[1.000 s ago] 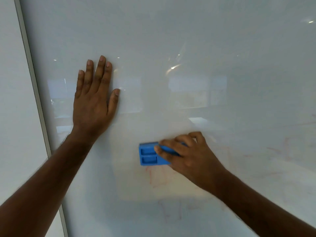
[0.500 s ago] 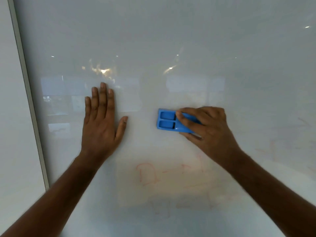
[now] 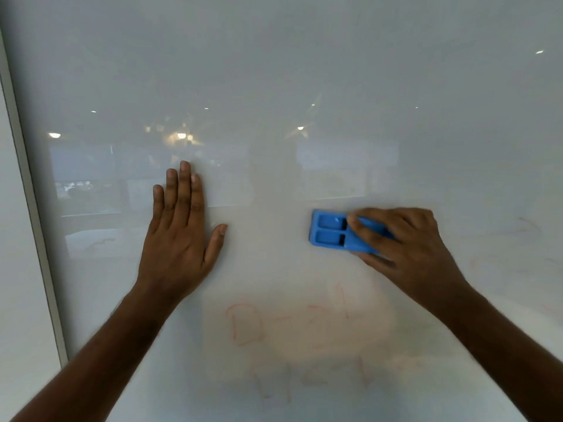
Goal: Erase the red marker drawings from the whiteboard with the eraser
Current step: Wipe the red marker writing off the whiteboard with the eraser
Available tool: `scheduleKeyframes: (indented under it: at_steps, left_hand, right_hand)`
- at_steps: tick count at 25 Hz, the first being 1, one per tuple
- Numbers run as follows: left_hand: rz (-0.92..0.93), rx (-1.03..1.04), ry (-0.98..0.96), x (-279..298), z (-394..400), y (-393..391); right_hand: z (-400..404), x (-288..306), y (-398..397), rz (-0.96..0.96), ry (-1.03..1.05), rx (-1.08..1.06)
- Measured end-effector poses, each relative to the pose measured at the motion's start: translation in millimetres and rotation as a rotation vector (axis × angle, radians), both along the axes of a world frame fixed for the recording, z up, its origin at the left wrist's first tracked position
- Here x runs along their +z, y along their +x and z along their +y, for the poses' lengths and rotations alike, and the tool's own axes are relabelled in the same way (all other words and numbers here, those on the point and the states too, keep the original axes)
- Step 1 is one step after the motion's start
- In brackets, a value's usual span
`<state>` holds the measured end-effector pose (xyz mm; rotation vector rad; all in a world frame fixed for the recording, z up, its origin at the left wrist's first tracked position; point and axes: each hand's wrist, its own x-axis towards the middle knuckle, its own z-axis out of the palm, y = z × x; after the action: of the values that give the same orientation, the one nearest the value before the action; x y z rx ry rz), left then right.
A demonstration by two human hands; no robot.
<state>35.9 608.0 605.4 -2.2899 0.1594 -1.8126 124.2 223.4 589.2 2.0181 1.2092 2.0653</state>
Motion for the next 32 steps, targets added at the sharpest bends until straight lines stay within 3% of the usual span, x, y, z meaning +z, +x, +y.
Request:
scheduleKeyframes:
  at_steps: [4,10,16,21,28,32]
  left_hand:
    - [-0.021,-0.037,-0.02,21.5,-23.8,11.0]
    - [-0.022,-0.029,-0.036,25.9,-33.8,14.8]
    - [-0.021,-0.013,-0.037,32.0,-44.6,18.1]
    - [-0.04,-0.023,-0.011,51.4,-65.1,26.9]
    - [-0.052,-0.039,0.016,52.3,-89.6,35.3]
    - [-0.047,-0.02,0.043,49.7,-98.3,37.1]
  right_hand:
    - [35.9,12.1,-1.9,0.042,0.056,0.093]
    - [-13.1,-52.8,5.1,0.04,-0.221,0.025]
    - [-70.6,-4.1,23.1,0.0,-0.049,-0.058]
    - [-33.6,21.4,22.1,0.012,0.08,0.038]
    - [-63.2,-57.3,21.8,0.027,-0.175,-0.005]
    - [-110.9,-34.8,31.6,0.015,-0.104,-0.046]
